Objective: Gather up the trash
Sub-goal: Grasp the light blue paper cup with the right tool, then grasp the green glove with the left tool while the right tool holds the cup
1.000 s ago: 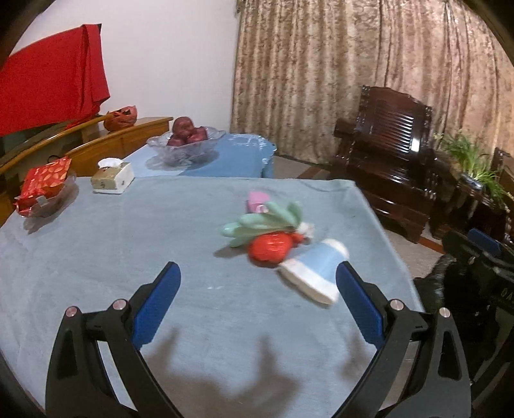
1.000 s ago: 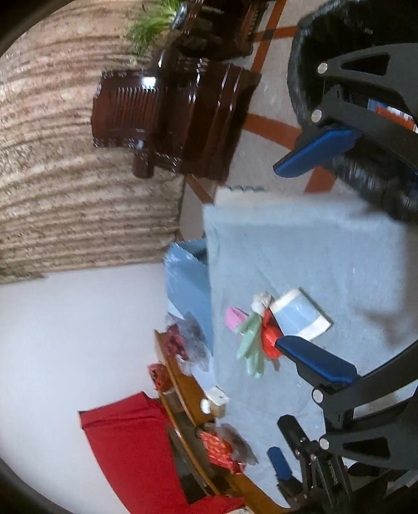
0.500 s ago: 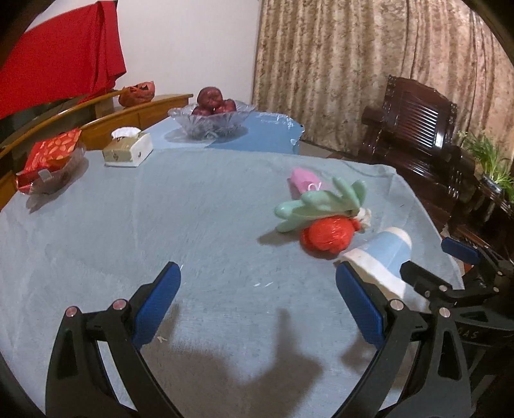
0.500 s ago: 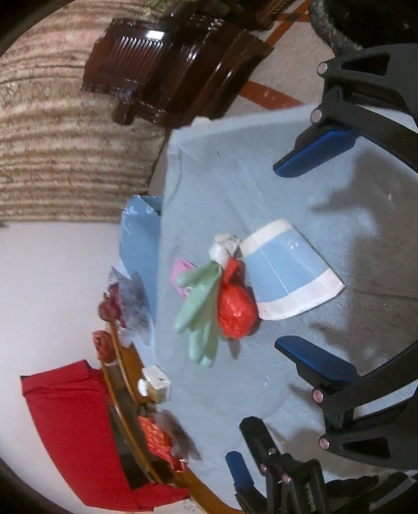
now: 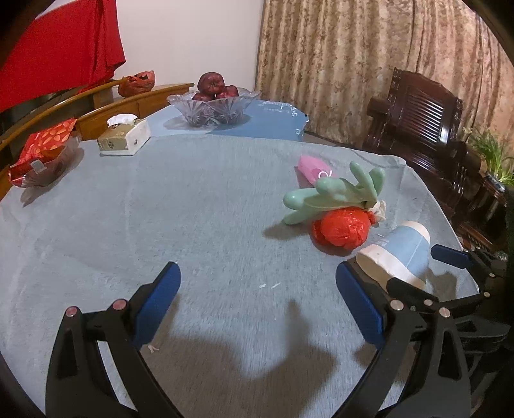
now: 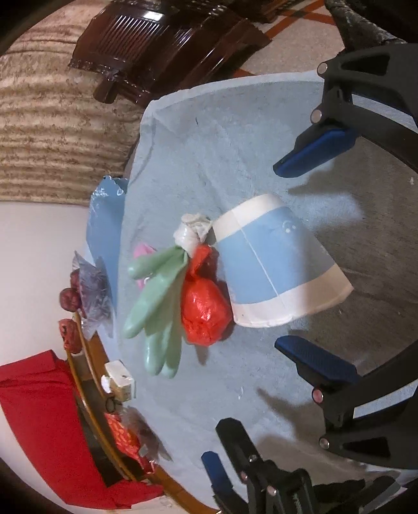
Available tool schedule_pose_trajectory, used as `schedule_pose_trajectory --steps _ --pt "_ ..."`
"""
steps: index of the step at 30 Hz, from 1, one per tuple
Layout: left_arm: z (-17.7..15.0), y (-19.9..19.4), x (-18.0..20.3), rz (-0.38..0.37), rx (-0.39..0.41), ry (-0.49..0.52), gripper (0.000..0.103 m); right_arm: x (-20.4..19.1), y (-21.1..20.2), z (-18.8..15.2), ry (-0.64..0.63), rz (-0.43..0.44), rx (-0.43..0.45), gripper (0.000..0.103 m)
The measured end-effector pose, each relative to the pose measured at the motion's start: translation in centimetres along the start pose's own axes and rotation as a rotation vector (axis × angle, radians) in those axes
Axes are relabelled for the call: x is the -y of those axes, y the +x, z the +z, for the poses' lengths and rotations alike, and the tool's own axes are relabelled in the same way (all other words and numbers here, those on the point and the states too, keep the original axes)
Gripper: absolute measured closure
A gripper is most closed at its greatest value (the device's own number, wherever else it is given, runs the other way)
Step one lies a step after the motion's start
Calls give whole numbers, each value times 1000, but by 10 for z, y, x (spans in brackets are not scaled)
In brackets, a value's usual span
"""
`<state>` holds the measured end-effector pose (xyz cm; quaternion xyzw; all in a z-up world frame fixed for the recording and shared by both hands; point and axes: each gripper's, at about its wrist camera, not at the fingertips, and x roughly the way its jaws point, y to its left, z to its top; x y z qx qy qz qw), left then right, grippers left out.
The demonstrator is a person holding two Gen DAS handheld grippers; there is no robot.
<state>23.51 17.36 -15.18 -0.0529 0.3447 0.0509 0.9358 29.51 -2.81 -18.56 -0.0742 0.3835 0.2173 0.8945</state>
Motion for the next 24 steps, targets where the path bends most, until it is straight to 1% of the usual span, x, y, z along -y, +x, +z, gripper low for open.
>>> schedule_pose_trajectory --steps 3,4,8,13,20,24 --pt "0 0 0 -1 -1 -5 8 1 5 1 4 5 -24 12" --pt "1 1 0 -2 0 -7 8 2 7 1 7 16 -34 20" --pt "1 2 0 -1 0 -6 8 6 8 0 31 36 -45 26" --pt "4 1 3 -10 4 -12 8 17 -7 0 101 48 -10 26" --pt "16 2 19 -43 24 4 8 37 -31 11 166 -4 54 26" --pt "30 10 30 -68 42 9 9 51 -34 20 197 -26 70 26"
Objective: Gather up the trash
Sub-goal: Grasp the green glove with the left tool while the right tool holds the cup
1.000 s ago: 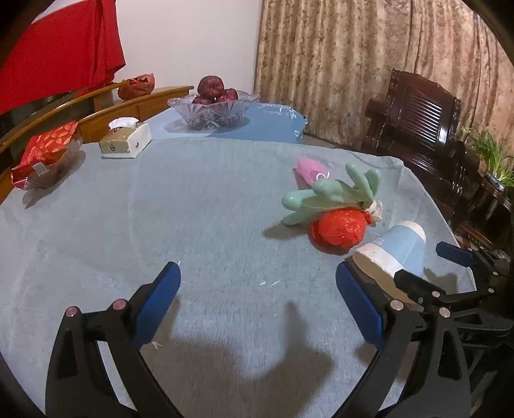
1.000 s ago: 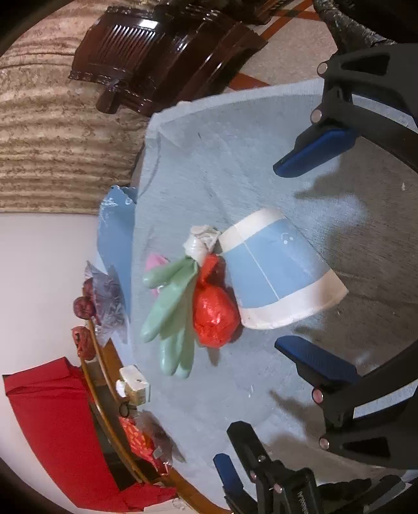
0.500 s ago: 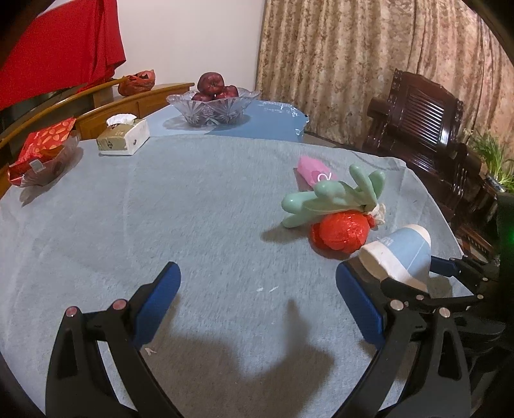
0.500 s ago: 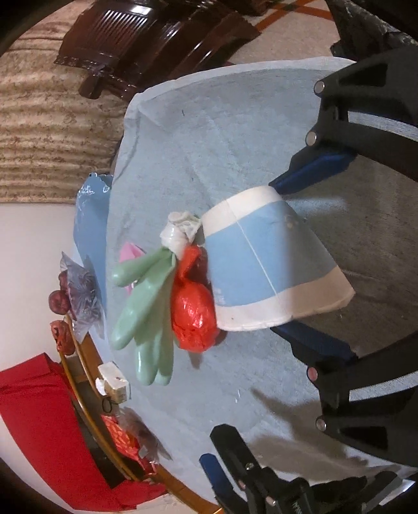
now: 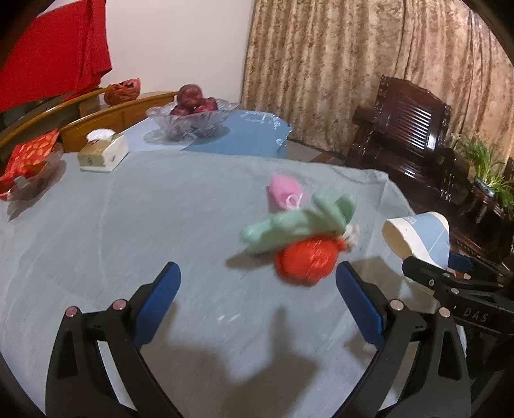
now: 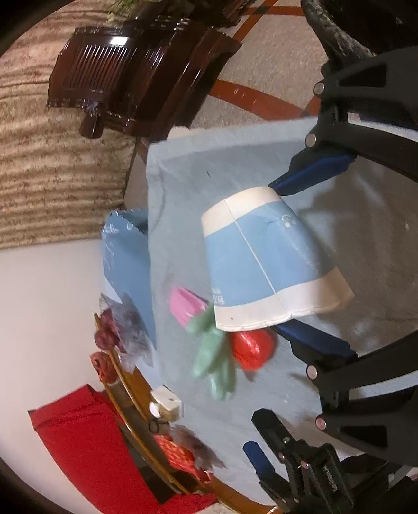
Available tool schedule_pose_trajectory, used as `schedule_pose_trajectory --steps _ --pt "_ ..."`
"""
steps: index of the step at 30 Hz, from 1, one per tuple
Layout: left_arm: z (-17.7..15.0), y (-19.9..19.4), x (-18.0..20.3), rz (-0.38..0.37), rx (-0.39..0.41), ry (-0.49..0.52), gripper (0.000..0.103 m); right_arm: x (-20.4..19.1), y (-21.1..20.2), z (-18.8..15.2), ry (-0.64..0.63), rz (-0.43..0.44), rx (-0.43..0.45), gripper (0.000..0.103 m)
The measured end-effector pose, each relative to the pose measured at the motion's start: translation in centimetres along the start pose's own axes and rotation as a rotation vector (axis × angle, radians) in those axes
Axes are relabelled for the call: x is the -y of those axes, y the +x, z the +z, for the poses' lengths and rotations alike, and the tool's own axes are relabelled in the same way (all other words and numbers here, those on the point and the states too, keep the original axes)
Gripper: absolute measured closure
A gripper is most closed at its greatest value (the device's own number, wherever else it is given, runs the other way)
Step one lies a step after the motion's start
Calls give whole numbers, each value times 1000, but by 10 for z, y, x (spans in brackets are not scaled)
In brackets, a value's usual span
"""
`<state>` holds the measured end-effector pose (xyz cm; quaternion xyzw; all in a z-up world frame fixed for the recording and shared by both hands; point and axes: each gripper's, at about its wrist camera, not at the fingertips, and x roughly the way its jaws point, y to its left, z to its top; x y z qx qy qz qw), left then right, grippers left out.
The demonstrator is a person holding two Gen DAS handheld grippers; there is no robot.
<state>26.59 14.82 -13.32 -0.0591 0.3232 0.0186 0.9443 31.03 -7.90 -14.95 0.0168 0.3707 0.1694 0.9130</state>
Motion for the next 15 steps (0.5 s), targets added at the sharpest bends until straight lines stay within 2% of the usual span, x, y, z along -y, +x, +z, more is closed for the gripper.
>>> schedule_pose_trajectory --steps 6,14,15 --pt "19 23 12 -15 8 20 8 15 6 9 42 -14 4 26" --pt "30 61 8 -71 -38 7 9 17 9 10 51 -8 -1 26" --pt "31 63 8 -85 -42 5 13 18 9 9 52 -7 -2 26"
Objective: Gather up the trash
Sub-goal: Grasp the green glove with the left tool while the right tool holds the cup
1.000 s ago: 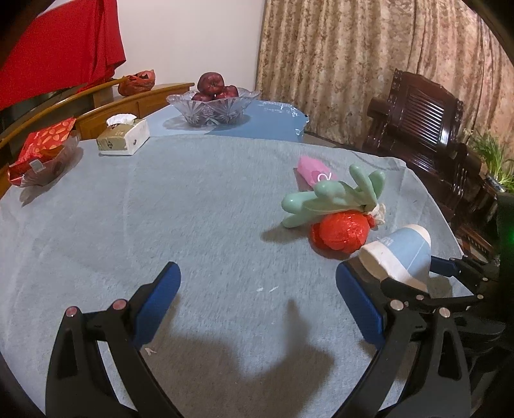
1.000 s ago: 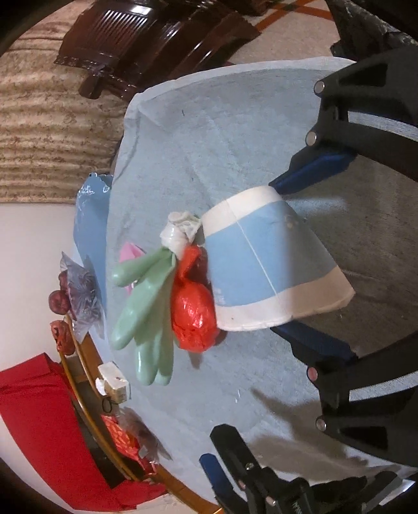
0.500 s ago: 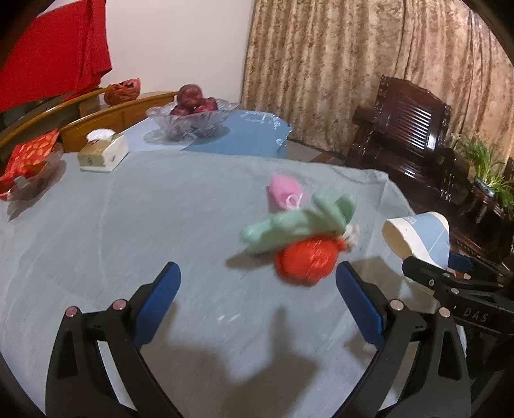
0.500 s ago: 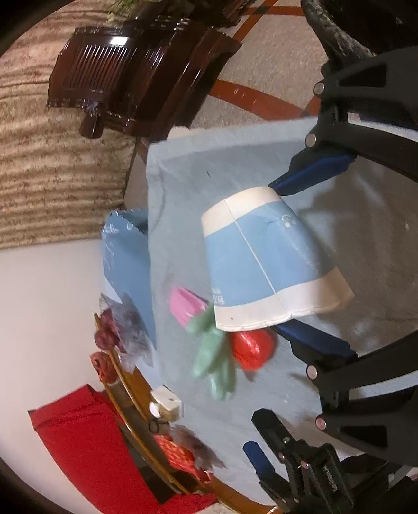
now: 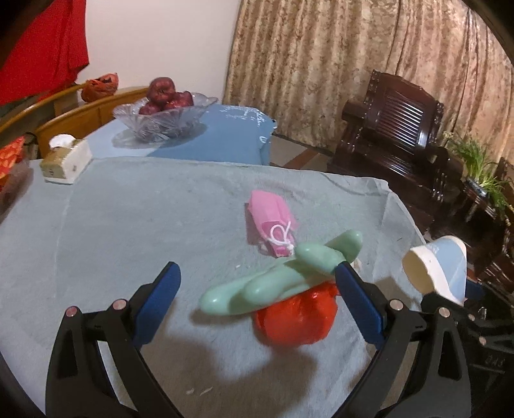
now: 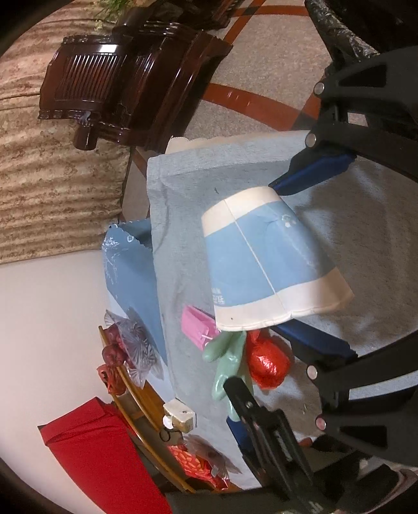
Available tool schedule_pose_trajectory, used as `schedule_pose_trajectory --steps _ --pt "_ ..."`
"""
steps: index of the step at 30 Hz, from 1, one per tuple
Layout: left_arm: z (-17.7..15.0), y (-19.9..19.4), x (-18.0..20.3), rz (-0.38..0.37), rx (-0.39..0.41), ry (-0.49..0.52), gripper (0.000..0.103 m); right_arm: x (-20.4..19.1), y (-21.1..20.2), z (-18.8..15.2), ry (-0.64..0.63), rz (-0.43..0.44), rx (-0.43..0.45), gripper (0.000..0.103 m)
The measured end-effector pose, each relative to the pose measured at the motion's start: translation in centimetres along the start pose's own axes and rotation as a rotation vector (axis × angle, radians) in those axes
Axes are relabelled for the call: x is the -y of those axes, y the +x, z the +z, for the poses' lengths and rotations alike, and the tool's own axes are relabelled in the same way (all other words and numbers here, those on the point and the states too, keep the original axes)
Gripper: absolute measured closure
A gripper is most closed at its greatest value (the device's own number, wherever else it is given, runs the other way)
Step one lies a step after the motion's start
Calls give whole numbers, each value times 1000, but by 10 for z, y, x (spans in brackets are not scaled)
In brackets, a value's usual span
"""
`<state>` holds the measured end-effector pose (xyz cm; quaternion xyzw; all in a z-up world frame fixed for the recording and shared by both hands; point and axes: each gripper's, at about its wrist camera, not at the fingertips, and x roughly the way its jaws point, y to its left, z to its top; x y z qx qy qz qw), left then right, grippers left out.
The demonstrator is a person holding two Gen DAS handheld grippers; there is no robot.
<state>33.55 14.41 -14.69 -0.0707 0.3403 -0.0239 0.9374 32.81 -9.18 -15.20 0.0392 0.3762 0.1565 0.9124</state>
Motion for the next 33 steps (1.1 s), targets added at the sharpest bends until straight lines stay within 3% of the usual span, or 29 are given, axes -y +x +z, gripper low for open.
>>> schedule_pose_trajectory --steps 1,5,6,8,9,21,33 --pt "0 2 0 -15 -5 0 24 0 0 0 3 1 0 26" --pt "-1 3 4 -29 -8 10 43 0 -1 -1 5 8 2 26" --pt "-1 3 5 -39 -11 14 59 0 -1 -2 4 10 2 26" --pt "-1 1 8 -30 -6 22 73 0 -1 -3 8 13 1 26" --pt "0 1 9 -39 -6 24 87 0 -1 -3 12 16 1 26" --pt "0 -40 32 -84 68 34 97 2 -23 2 16 30 43 26" --pt "-4 -105 66 -181 149 13 97 7 -69 4 25 38 80 26"
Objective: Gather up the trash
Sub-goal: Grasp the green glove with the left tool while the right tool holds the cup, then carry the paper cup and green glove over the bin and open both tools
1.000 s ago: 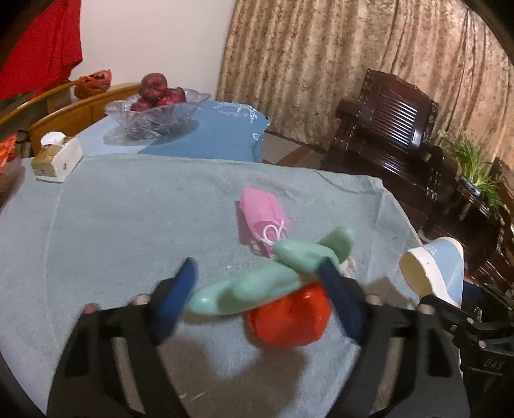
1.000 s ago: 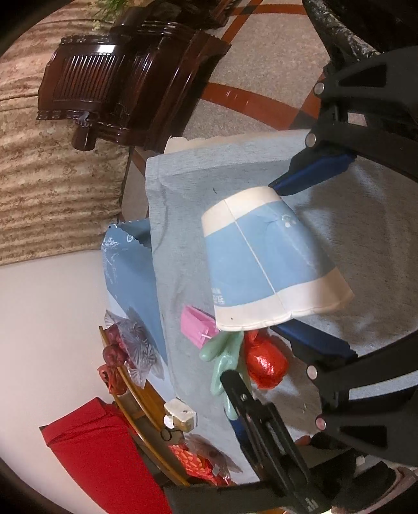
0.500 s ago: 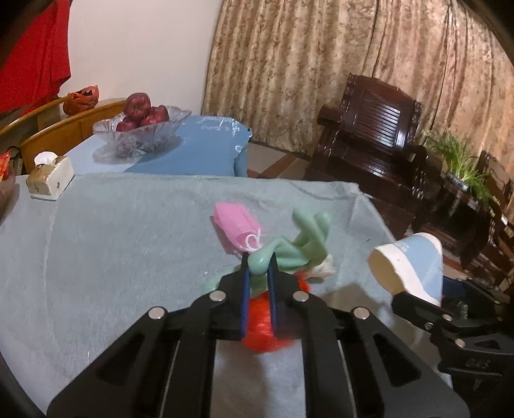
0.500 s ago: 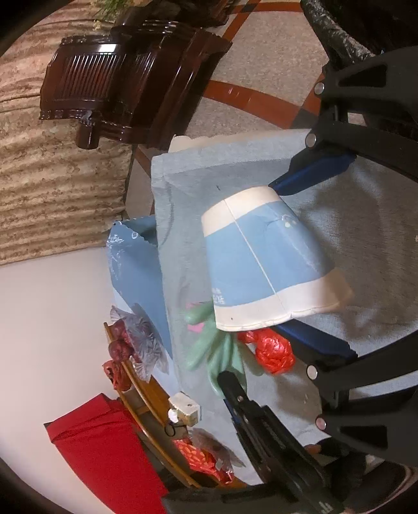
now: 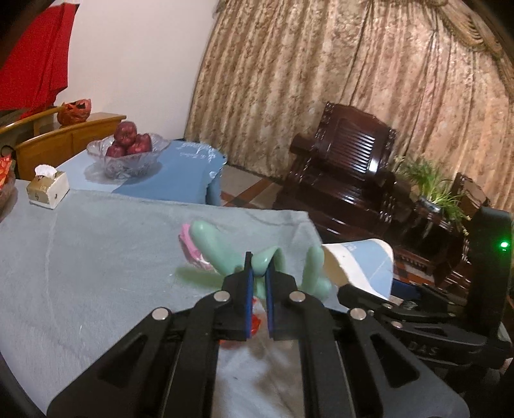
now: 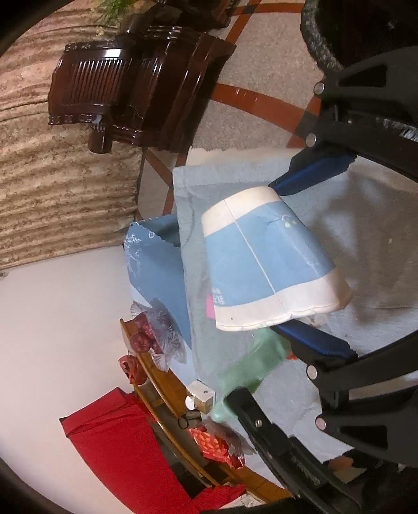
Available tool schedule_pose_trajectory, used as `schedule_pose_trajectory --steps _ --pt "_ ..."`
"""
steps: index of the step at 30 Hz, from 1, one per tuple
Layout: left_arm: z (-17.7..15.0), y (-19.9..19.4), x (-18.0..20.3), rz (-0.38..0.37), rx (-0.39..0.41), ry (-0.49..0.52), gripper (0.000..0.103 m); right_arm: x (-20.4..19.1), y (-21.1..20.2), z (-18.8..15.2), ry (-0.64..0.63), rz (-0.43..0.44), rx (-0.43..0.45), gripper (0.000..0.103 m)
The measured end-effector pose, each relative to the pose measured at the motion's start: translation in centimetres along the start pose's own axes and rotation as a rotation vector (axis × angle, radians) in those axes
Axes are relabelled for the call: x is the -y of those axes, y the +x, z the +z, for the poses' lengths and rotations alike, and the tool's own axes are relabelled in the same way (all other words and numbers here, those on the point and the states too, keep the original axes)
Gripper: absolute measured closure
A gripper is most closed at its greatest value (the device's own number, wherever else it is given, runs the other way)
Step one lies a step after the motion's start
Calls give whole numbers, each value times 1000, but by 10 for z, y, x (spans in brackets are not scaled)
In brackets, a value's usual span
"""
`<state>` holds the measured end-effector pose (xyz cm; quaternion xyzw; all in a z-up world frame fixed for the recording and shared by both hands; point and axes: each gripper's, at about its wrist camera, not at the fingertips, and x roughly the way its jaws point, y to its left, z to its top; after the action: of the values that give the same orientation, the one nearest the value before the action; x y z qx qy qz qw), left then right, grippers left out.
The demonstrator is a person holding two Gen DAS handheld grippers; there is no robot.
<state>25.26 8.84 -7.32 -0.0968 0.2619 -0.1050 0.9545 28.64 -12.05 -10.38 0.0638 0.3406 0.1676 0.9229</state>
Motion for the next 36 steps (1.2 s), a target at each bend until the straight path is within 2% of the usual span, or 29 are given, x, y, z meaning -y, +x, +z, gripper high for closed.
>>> schedule_pose_trajectory --steps 9,19,27,36 --pt "-11 -41 29 -45 7 4 97 8 -47 -9 -17 -23 25 26" --pt "-37 -76 66 -121 -36 17 97 25 -102 -30 -10 -40 40 26" --pt "-56 -83 104 -168 -73 75 97 43 -142 -56 6 -94 33 26" --pt "-61 -85 155 -289 -80 126 97 79 -191 -76 50 -185 59 26"
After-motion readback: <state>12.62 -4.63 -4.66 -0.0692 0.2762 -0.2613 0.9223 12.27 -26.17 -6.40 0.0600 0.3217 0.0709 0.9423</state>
